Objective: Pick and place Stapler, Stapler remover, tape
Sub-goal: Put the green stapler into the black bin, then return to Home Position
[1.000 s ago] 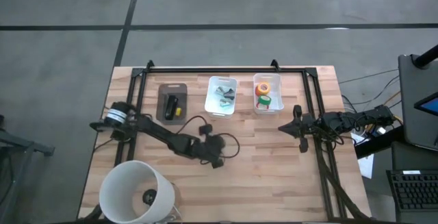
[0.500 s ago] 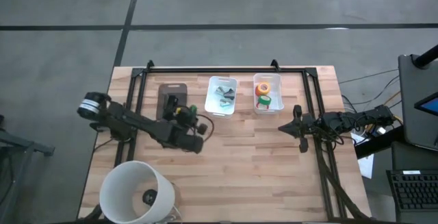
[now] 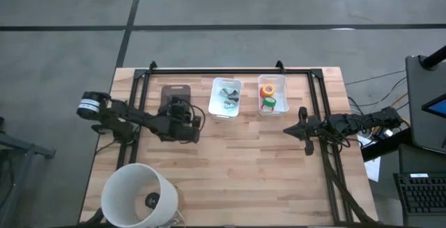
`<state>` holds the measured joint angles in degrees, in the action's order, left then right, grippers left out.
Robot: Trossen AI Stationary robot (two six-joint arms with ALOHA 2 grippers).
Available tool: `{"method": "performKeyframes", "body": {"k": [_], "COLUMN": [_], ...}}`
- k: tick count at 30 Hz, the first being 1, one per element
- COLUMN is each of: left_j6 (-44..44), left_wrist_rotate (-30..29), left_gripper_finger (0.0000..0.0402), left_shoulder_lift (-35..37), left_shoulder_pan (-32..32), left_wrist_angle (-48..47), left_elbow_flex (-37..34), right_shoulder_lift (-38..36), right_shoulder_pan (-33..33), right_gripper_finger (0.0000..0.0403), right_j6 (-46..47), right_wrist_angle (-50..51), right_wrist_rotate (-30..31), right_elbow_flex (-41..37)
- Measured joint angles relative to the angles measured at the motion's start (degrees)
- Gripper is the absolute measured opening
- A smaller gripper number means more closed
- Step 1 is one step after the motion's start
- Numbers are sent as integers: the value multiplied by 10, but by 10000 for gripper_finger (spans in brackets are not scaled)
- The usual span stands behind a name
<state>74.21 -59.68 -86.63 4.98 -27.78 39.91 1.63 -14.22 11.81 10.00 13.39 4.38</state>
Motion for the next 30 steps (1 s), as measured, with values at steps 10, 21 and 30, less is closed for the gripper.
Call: {"method": "performKeyframes", "body": {"k": [10,21,30], "left_j6": [0,-17,-31], "left_wrist_rotate": [12,18,4], "left_gripper_finger": [97,166,170], "left_shoulder_lift": [1,0,4], "left_shoulder_pan": [-4,-4,-3], "left_wrist_angle": [41,42,40], "left_elbow_flex": [-17,-9,-6], "right_shoulder_lift": [0,0,0], "right_shoulder_pan": [0,0,0], "right_gripper_finger": [9,9,9], "right_j6": [0,0,0], "right_wrist_angle": [0,0,0], "right_wrist_rotate": [0,0,0], "right_elbow_flex": [0,0,0]}}
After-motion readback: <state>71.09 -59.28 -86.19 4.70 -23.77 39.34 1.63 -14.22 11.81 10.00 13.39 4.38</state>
